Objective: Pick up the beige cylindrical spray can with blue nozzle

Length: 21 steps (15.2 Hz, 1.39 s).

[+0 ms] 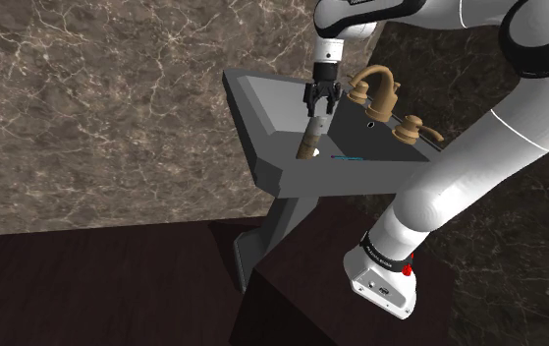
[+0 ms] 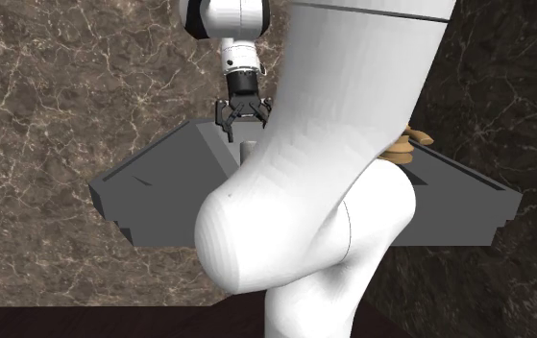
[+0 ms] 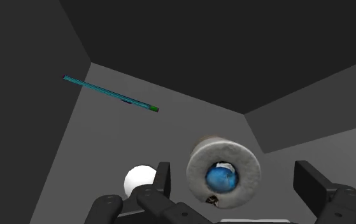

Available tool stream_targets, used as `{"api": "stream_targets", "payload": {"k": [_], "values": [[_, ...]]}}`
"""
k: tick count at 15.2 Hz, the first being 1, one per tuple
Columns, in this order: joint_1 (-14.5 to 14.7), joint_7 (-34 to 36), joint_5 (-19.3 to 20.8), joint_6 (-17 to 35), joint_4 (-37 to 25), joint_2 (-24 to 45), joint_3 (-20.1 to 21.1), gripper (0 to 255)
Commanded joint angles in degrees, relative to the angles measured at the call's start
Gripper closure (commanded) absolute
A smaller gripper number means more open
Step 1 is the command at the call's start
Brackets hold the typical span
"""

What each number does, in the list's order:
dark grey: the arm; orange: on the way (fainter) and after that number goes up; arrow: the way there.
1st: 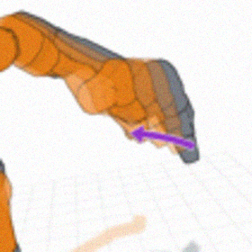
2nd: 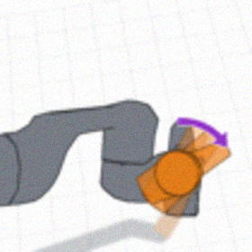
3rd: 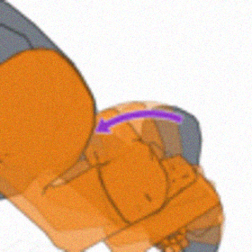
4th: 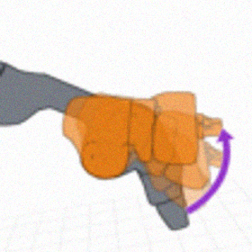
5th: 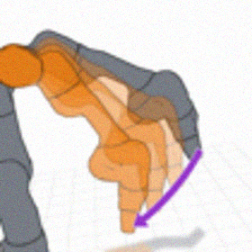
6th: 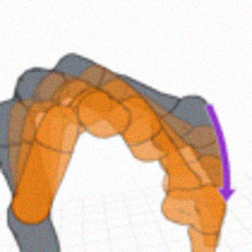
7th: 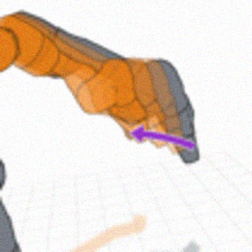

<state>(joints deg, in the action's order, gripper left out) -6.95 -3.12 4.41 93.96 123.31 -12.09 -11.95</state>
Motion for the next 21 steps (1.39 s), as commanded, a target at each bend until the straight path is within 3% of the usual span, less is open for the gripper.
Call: {"api": "stream_targets", "payload": {"k": [1,8,9,18,21], "values": [[-0.3,-0.4,0.0,1.1,0.2,1.3,-0.4,0],[-0.3,-0.4,0.0,5.4,3.3,2.5,-0.6,0],[-0.3,-0.4,-0.1,5.4,3.3,2.5,-0.6,255],[-0.3,-0.4,0.0,5.4,3.3,2.5,-0.6,255],[-0.3,-0.4,0.0,3.1,1.7,1.8,-0.5,255]]}}
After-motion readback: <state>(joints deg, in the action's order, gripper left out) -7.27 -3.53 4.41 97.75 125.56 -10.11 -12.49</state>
